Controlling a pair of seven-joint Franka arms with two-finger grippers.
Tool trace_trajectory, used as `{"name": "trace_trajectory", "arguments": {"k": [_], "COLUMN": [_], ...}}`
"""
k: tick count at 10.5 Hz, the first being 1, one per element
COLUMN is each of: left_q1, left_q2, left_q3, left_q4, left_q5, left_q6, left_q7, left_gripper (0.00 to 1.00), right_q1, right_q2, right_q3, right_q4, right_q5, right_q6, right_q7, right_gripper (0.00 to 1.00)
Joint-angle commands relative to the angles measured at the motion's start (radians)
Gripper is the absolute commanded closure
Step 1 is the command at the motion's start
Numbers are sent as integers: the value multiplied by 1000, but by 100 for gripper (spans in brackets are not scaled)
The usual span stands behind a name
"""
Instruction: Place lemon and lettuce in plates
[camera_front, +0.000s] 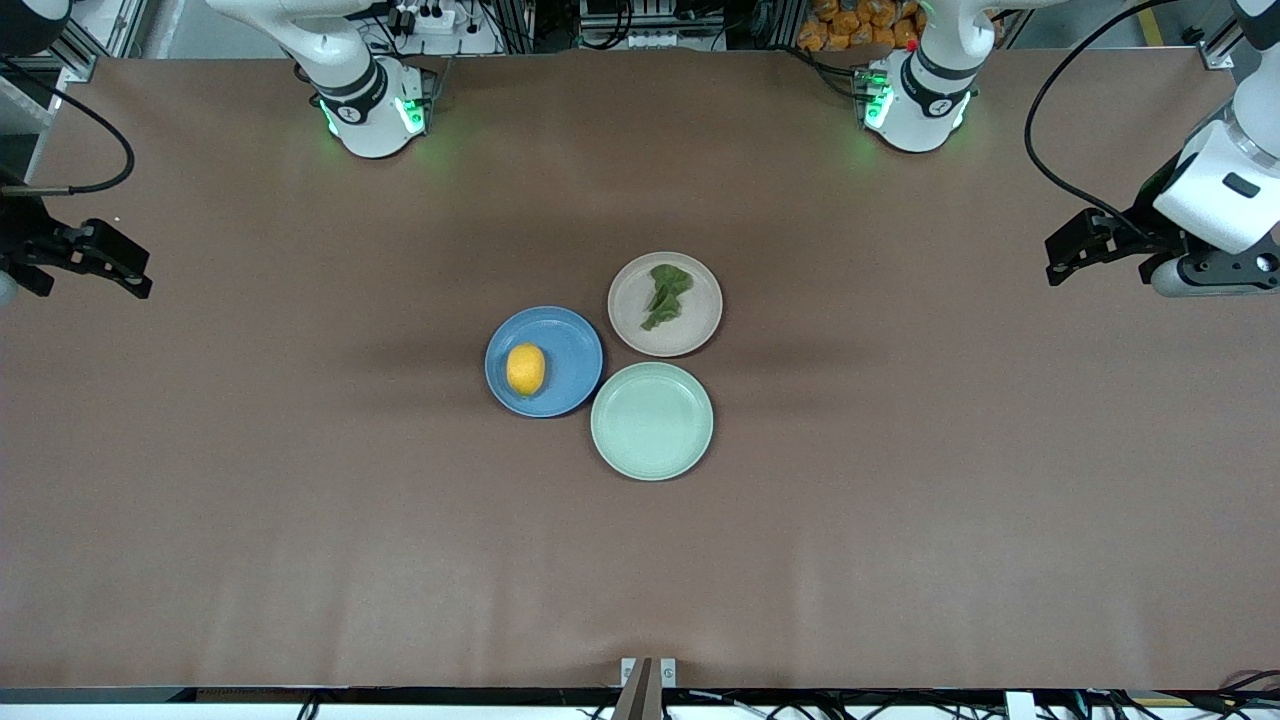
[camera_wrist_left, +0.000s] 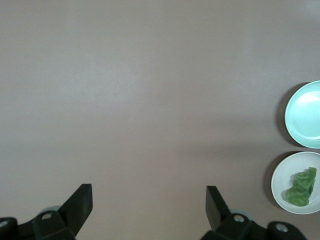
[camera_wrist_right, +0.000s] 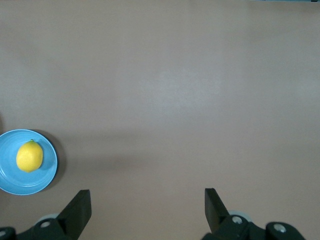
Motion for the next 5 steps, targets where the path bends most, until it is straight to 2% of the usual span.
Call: {"name": "trace_trajectory", "arguments": {"k": [1, 2, 5], "left_q1": [3, 3, 3], "left_q2": [-4, -4, -4], "left_q3": [-2, -2, 0], "left_q4": [15, 15, 15], "left_q5": [-28, -28, -28], "left_q6": [-23, -23, -23], "left_q7": [29, 29, 29], "left_gripper": [0, 0, 0], "right_q1": [3, -2, -6], "right_q2": [-4, -5, -4], "right_q3": [-2, -8, -18], "right_q4": [8, 8, 7], "right_q5": [63, 97, 97], "right_q6": [-51, -74, -78], "right_q7": [0, 8, 8], "right_gripper": [0, 0, 0]}}
